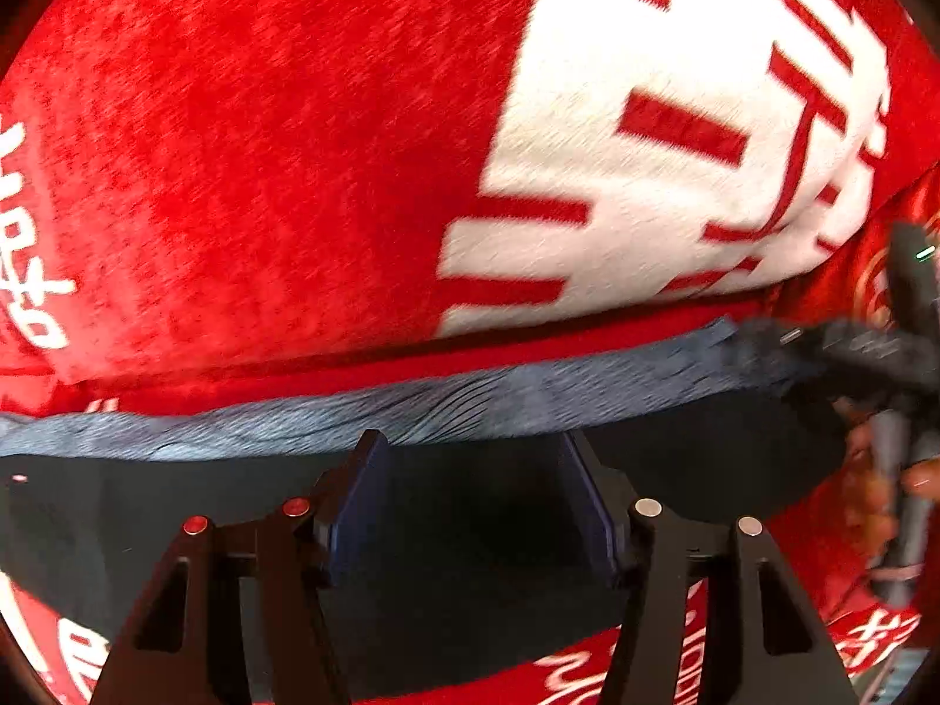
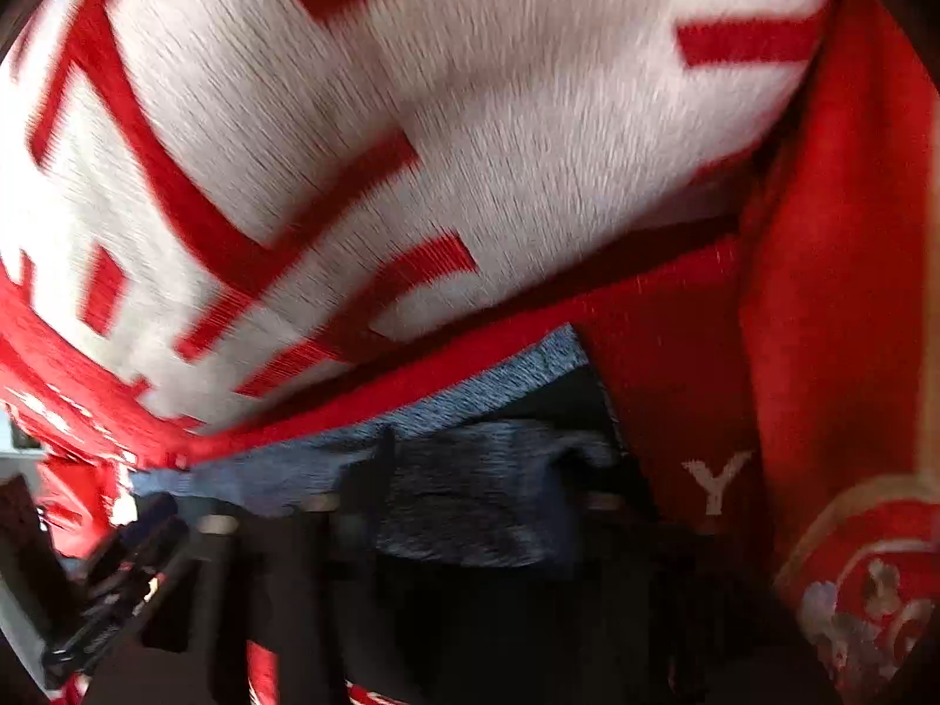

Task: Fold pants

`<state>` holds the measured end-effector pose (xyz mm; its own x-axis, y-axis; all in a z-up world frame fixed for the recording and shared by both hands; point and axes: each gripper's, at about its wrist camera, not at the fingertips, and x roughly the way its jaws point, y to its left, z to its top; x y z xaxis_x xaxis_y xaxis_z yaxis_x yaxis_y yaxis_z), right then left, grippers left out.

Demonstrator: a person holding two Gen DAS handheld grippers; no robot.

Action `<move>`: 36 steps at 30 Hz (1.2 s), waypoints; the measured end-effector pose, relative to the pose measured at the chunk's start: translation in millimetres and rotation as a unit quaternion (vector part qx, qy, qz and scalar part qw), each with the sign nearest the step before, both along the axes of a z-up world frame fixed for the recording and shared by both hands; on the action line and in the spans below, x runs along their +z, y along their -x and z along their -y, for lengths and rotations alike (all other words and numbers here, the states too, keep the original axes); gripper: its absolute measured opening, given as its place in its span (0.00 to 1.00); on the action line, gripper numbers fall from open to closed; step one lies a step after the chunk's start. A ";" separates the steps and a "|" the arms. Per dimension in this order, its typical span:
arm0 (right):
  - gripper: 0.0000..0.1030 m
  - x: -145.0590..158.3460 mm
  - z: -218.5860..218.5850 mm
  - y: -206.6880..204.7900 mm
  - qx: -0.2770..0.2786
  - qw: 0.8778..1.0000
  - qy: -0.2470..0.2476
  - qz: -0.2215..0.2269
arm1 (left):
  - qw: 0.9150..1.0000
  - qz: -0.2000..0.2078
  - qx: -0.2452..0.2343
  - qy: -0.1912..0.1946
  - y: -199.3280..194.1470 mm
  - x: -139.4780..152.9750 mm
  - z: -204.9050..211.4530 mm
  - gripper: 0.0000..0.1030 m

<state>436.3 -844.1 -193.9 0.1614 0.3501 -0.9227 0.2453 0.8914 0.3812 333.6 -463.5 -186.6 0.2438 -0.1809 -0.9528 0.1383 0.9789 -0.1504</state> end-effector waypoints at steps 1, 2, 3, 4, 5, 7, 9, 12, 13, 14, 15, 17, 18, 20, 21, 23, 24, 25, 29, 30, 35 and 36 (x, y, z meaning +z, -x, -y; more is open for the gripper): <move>0.60 9.3 -3.1 3.2 0.008 1.000 0.006 0.011 | 1.000 -0.002 0.000 -0.009 2.6 -2.4 -2.6 0.60; 0.61 16.4 -6.1 6.6 0.015 1.000 0.013 0.021 | 1.000 -0.006 -0.001 -0.020 8.0 -7.5 -7.9 0.60; 0.61 22.5 -9.3 10.0 0.025 0.999 0.024 0.029 | 1.000 -0.011 -0.002 -0.028 10.8 -12.4 -9.9 0.60; 0.60 27.0 -11.7 14.7 0.036 0.998 0.041 0.034 | 0.999 -0.019 -0.002 -0.036 13.5 -18.3 -11.7 0.60; 0.61 28.2 -13.5 17.0 0.042 0.997 0.055 0.035 | 0.999 -0.028 -0.001 -0.044 16.1 -25.6 -12.7 0.60; 0.58 22.2 -12.6 17.1 0.047 0.997 0.047 0.027 | 0.998 -0.038 0.000 -0.055 20.0 -35.9 -12.4 0.60; 0.53 21.7 -15.0 13.6 0.035 0.999 -0.013 0.031 | 0.997 -0.031 -0.003 -0.068 23.1 -41.6 -11.1 0.60; 0.54 38.0 -15.8 6.3 0.025 0.998 0.009 0.058 | 0.994 -0.025 -0.006 -0.110 24.2 -59.1 -6.3 0.61; 0.54 39.4 -15.5 6.5 0.018 0.998 0.036 0.051 | 0.994 -0.031 0.001 -0.109 23.2 -64.3 -9.0 0.61; 0.54 37.4 -13.9 6.1 0.014 0.998 0.056 0.038 | 0.994 -0.031 0.007 -0.104 22.2 -64.3 -10.3 0.61; 0.54 31.8 -12.7 9.7 0.014 0.997 0.076 0.017 | 0.994 -0.031 0.011 -0.101 22.0 -62.7 -11.6 0.61; 0.54 21.6 -11.1 11.1 0.021 0.994 0.106 -0.001 | 0.995 -0.028 0.015 -0.098 20.1 -59.7 -15.8 0.61; 0.54 15.4 -9.1 12.7 0.021 0.992 0.125 -0.010 | 0.995 -0.028 0.017 -0.097 18.2 -59.2 -17.9 0.61; 0.54 5.7 -5.5 10.9 0.014 0.989 0.146 -0.015 | 0.995 -0.029 0.018 -0.098 18.8 -61.9 -19.0 0.61; 0.54 -2.6 -4.5 10.1 0.013 0.987 0.161 -0.024 | 0.995 -0.027 0.018 -0.099 18.6 -64.2 -16.5 0.61; 0.32 -28.6 0.4 8.7 0.004 0.987 0.149 -0.066 | 0.994 -0.022 0.019 -0.107 24.6 -69.1 -15.7 0.69; 0.27 -35.4 3.1 8.4 -0.010 0.989 0.127 -0.069 | 0.993 -0.020 0.022 -0.115 24.0 -71.1 -15.1 0.76; 0.24 -33.5 -1.7 4.5 -0.012 0.990 0.126 -0.057 | 0.993 -0.018 0.026 -0.116 23.3 -73.6 -15.9 0.77; 0.21 -27.7 -2.6 -4.1 -0.008 0.993 0.118 -0.017 | 0.993 -0.018 0.046 -0.106 6.8 -85.1 -21.6 0.90; 0.21 -28.5 2.9 -3.2 -0.017 0.992 0.122 -0.017 | 0.993 -0.022 0.049 -0.100 3.6 -85.5 -24.9 0.90; 0.32 -1.6 7.7 20.9 -0.044 0.991 0.130 -0.004 | 0.993 -0.011 0.064 -0.103 2.3 -63.4 -37.9 0.90; 0.32 8.2 1.3 27.6 -0.034 0.991 0.131 0.008 | 0.992 -0.008 0.066 -0.103 3.8 -60.7 -41.9 0.90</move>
<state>408.8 -845.4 -185.7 0.1910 0.0869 -0.9777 0.3034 0.9421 0.1430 329.7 -421.5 -247.3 0.2373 0.0508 -0.9701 0.0064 0.9985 0.0539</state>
